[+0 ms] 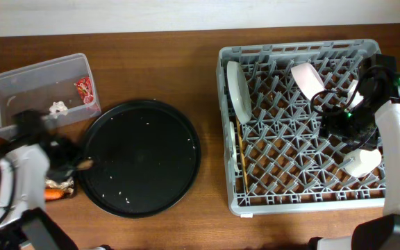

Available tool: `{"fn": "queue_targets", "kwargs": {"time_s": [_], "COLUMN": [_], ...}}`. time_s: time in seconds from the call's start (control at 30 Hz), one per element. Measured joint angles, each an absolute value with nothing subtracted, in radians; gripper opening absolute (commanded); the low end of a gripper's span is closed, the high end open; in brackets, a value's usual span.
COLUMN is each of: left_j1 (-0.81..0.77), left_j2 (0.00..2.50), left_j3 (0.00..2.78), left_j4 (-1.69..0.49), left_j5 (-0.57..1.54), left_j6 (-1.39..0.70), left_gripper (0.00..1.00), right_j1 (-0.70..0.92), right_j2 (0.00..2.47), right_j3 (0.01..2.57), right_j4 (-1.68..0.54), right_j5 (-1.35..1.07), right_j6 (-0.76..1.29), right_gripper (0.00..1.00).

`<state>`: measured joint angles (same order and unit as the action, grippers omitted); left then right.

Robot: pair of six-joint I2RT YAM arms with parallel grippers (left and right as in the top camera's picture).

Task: Sort waste into correct bins and load items into the dishwasher rack
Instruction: 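Grasp the brown piece with the left gripper and drop it on the black tray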

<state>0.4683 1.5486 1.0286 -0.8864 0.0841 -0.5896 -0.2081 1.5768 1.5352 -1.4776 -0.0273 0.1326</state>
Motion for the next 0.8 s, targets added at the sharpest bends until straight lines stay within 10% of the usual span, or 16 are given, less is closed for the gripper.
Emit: {"fn": "queue_targets", "kwargs": {"time_s": [0.33,0.47,0.8], "left_j1": [0.741,0.751,0.751], "left_j2": [1.573,1.637,1.662], "left_j3": [1.029,1.029,1.040], "left_j4": [-0.793,-0.780,-0.806], "left_j5": [-0.091,-0.113,0.011], "left_j6": [-0.589,-0.590,-0.540], "left_gripper": [0.06,0.30,0.47], "right_j1": [-0.208,-0.208,-0.208], "right_j2": [1.577,1.577,1.577], "right_j3": [1.535,1.535,1.535], "right_j4": [-1.478,-1.478,-1.478], "right_j5": [-0.027,-0.027,-0.027], "right_j6": [0.132,0.132,0.132], "right_gripper": [0.77,0.77,0.77]}}
